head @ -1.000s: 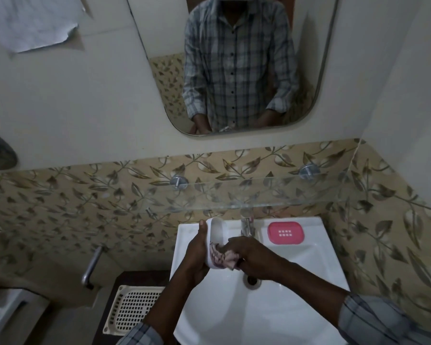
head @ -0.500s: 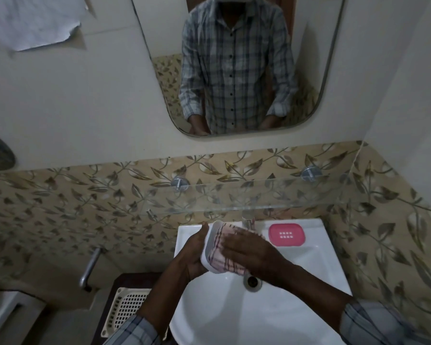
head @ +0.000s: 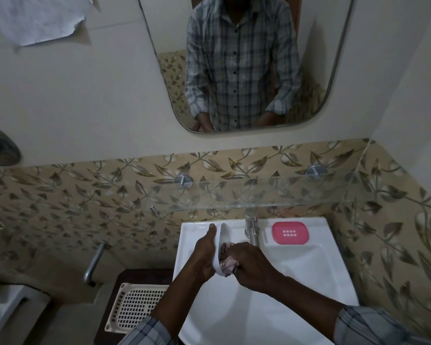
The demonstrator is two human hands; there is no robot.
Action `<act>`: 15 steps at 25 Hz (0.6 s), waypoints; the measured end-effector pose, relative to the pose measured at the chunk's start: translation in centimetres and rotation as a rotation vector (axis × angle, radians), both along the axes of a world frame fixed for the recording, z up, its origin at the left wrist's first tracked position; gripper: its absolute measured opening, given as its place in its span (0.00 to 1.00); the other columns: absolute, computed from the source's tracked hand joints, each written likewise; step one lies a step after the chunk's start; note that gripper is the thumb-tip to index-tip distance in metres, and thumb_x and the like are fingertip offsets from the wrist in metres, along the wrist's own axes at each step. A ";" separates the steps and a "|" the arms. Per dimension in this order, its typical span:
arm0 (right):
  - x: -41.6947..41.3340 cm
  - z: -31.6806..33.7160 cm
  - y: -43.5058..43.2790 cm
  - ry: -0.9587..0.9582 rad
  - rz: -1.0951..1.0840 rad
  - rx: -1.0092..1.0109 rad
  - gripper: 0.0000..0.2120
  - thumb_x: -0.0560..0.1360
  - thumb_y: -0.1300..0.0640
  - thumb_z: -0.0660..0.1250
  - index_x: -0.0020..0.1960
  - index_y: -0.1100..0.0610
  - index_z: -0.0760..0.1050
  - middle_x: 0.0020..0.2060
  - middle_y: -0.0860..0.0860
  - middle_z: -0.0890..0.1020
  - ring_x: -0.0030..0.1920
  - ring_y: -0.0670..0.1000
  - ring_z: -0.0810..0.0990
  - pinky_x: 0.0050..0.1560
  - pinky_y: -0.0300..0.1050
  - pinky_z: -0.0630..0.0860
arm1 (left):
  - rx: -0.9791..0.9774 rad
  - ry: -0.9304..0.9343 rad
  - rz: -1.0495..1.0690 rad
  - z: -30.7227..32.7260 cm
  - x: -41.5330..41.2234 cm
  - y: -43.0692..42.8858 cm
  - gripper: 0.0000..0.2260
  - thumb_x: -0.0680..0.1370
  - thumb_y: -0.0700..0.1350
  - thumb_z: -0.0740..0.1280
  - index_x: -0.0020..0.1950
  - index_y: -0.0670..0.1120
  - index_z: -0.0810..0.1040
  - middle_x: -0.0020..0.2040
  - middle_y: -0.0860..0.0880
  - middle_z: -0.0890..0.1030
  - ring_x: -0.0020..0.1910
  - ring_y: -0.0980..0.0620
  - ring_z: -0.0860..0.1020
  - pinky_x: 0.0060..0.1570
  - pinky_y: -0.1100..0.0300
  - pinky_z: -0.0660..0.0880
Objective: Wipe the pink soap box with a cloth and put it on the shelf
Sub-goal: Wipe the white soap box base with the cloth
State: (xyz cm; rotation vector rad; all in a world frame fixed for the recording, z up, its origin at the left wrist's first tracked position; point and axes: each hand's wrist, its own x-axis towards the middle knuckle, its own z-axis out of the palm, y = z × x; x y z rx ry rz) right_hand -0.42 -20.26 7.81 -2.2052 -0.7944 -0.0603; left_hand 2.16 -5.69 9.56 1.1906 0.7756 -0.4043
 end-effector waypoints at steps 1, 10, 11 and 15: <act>-0.1 0.4 0.1 0.167 -0.036 0.059 0.10 0.64 0.64 0.63 0.38 0.54 0.81 0.34 0.51 0.85 0.34 0.47 0.80 0.37 0.40 0.76 | 0.036 -0.001 0.013 -0.2 -0.1 -0.2 0.25 0.79 0.62 0.61 0.60 0.42 0.76 0.50 0.39 0.81 0.45 0.40 0.81 0.44 0.47 0.78; -2.0 1.4 -0.6 0.552 -0.046 0.321 0.07 0.73 0.67 0.62 0.41 0.58 0.77 0.28 0.63 0.83 0.28 0.60 0.84 0.29 0.51 0.82 | 0.060 -0.024 -0.050 1.2 0.1 -0.7 0.21 0.80 0.62 0.59 0.50 0.45 0.78 0.46 0.41 0.82 0.44 0.42 0.81 0.37 0.54 0.77; -1.8 1.6 -0.8 0.556 -0.046 0.311 0.08 0.72 0.68 0.62 0.39 0.58 0.76 0.28 0.63 0.83 0.28 0.62 0.84 0.29 0.52 0.81 | 0.078 -0.026 -0.053 1.2 0.0 -0.8 0.22 0.80 0.63 0.58 0.51 0.44 0.78 0.46 0.41 0.82 0.44 0.42 0.81 0.39 0.53 0.78; 0.4 3.6 -0.4 0.894 -0.252 0.675 0.12 0.71 0.70 0.62 0.42 0.59 0.83 0.38 0.62 0.86 0.38 0.61 0.86 0.36 0.47 0.81 | 0.259 -0.366 -0.132 0.4 -0.5 -1.6 0.26 0.81 0.64 0.50 0.60 0.53 0.81 0.56 0.49 0.85 0.56 0.50 0.83 0.56 0.53 0.80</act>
